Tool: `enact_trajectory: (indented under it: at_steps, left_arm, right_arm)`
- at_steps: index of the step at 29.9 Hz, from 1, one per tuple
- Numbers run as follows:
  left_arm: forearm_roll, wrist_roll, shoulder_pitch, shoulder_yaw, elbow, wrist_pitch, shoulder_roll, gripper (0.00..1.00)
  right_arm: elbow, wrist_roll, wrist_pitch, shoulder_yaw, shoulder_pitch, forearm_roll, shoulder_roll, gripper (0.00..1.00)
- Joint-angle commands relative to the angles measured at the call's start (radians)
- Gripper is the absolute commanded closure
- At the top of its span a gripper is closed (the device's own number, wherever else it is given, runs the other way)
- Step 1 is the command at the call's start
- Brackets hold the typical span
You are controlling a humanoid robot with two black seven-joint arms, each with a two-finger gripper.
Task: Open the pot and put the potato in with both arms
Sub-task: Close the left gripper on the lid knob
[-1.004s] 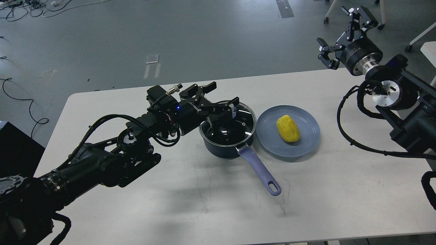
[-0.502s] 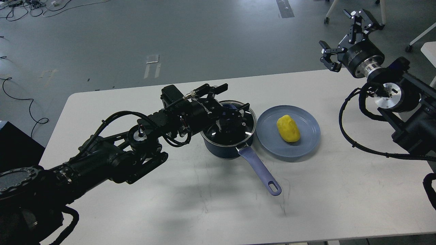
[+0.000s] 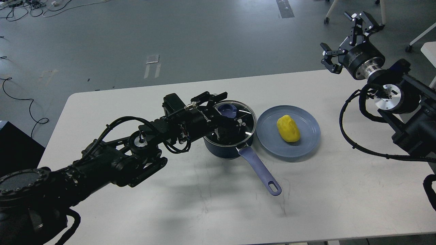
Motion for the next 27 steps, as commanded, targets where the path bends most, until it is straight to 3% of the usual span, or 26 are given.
enact_trajectory:
  at_steps: [1,27]
  left_arm:
    - [-0.001,0.0,0.0,0.014,0.001,0.0,0.0,0.02]
    - [-0.051,0.001,0.003,0.043,0.064,-0.002,-0.014,0.02]
  right_arm:
    - [0.0,0.0,-0.002,0.0,-0.003,0.0,-0.004,0.0]
    - [-0.014,0.002,-0.002,-0.001,-0.02,0.0,-0.007,0.0]
